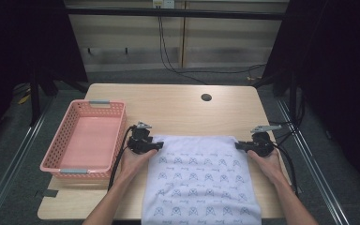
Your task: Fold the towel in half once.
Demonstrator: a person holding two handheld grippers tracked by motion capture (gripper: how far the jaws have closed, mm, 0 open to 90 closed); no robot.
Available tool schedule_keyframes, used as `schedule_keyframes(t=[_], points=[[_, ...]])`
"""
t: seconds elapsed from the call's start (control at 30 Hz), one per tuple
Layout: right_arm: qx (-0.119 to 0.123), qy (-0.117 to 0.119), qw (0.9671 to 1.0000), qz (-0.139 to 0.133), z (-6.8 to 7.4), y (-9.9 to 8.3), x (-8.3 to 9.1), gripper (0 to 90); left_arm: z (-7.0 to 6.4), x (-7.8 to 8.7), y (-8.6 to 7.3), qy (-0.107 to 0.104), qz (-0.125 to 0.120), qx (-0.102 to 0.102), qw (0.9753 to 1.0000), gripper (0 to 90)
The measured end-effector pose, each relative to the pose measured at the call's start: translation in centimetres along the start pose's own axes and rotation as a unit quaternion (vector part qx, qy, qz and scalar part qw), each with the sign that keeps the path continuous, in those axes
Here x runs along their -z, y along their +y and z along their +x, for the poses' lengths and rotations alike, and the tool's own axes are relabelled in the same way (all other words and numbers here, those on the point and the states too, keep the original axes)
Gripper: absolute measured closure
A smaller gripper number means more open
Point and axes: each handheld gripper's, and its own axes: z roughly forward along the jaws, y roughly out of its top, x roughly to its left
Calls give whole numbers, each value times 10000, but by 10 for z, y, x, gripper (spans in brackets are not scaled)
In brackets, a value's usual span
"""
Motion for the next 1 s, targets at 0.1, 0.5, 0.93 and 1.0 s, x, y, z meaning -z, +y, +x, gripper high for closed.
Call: schedule_keyframes(t=[0.1,0.5,0.93,1.0], points=[[-30,10,10000,2,0,0,0,853,0,0,1,1,22,-46,10000,418],[-238,353,9982,-428,-5,8,16,861,-11,-7,0,-952,-102,-175,9953,870],[-169,612,9890,-1336,-2,49,62,861,-12,56,46,-1008,-981,-293,9896,873],[-120,584,9880,-1427,-1,58,69,862,-8,66,56,-946,-1087,-319,9891,873]])
